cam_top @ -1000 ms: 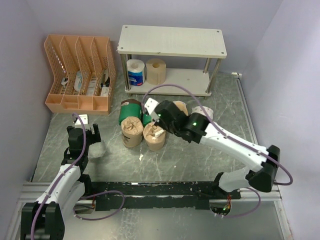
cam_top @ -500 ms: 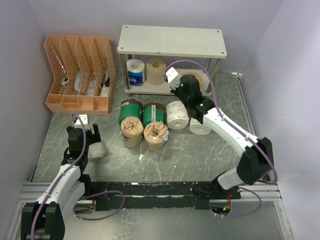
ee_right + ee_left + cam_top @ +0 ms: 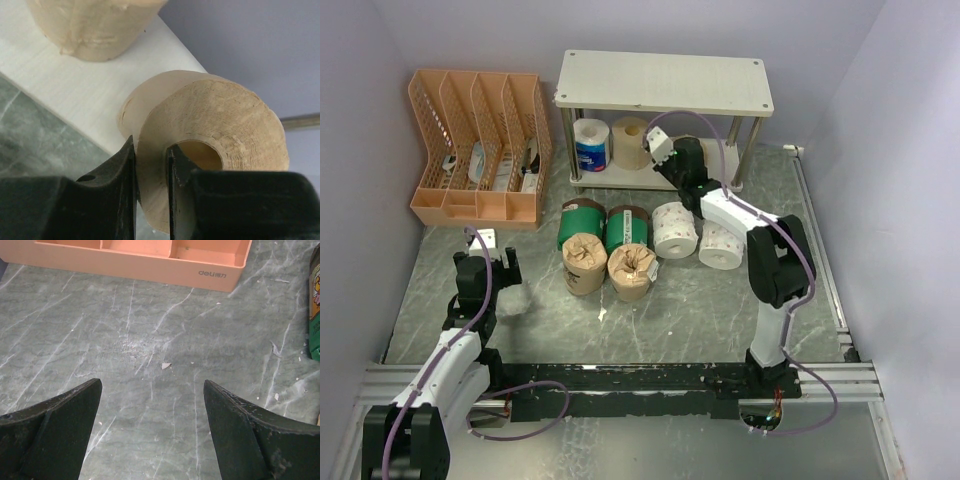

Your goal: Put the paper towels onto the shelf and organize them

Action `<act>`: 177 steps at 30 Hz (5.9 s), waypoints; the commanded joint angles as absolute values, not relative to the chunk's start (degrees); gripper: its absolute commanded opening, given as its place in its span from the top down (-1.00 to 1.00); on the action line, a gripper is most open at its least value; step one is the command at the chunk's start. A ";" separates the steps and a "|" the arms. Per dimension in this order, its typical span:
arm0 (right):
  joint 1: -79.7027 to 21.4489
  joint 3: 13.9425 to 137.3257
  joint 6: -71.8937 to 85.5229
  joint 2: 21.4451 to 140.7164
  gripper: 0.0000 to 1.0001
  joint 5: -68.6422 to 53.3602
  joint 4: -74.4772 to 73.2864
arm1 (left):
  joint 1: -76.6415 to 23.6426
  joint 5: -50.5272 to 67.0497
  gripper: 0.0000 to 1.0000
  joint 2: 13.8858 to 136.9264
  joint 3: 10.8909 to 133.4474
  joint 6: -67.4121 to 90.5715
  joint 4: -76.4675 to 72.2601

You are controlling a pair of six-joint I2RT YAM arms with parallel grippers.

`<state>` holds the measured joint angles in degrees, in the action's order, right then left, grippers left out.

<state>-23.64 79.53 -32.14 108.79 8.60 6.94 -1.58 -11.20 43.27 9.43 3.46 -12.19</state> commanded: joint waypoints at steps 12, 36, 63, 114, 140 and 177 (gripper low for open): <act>-24.17 90.19 -33.43 118.46 0.40 8.40 17.82 | -1.32 -11.22 -0.88 44.01 9.49 3.92 -13.88; -27.77 63.81 -23.23 95.54 -0.59 24.06 36.43 | -1.70 -11.59 -0.88 44.44 9.67 3.71 -13.80; -50.41 48.67 -10.45 66.26 -0.54 3.77 -13.42 | -1.11 -10.22 -0.88 44.21 9.40 3.40 -13.77; -61.26 64.61 -16.94 66.38 1.00 22.20 -24.80 | -0.79 -9.95 -0.88 43.51 9.05 3.52 -13.97; -36.41 67.04 -38.92 77.57 1.00 29.66 -2.05 | -2.02 -11.07 -0.88 43.21 8.88 3.34 -13.97; -19.36 75.65 -51.55 107.41 1.00 22.26 23.50 | -1.81 -13.23 -0.88 44.62 9.65 4.56 -14.15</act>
